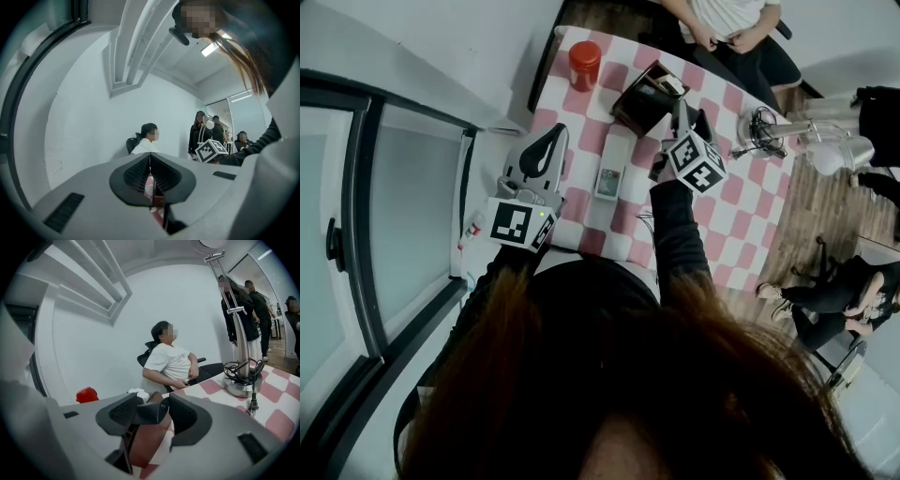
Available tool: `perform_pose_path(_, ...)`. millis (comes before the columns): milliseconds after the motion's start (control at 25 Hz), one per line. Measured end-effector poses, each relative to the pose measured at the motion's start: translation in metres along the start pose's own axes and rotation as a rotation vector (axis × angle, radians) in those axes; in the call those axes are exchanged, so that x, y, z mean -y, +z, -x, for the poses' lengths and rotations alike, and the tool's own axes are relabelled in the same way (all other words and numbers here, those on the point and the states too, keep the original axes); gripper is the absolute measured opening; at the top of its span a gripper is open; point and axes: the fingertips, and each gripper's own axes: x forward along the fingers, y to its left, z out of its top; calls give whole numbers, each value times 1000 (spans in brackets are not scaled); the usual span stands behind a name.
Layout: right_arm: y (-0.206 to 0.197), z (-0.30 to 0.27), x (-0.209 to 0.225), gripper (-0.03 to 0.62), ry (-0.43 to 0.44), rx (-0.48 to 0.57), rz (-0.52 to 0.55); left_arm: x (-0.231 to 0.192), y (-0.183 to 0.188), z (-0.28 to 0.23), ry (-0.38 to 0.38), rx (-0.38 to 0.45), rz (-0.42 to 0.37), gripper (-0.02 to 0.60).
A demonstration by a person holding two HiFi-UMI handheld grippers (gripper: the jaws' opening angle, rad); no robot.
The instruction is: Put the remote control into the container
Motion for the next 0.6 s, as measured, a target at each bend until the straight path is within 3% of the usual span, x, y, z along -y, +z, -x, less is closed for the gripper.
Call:
perform_pose_path(120, 4, 1, 1, 205, 8, 14, -30, 1, -1, 0, -2, -2, 2, 9)
perform_pose_path(400, 30, 11, -11, 132, 74, 114, -62, 0, 0, -2, 0, 1, 3, 9)
perform_pose_path(600, 47, 12, -22, 107, 144, 135, -12, 0, 0, -2, 2, 3, 4, 9)
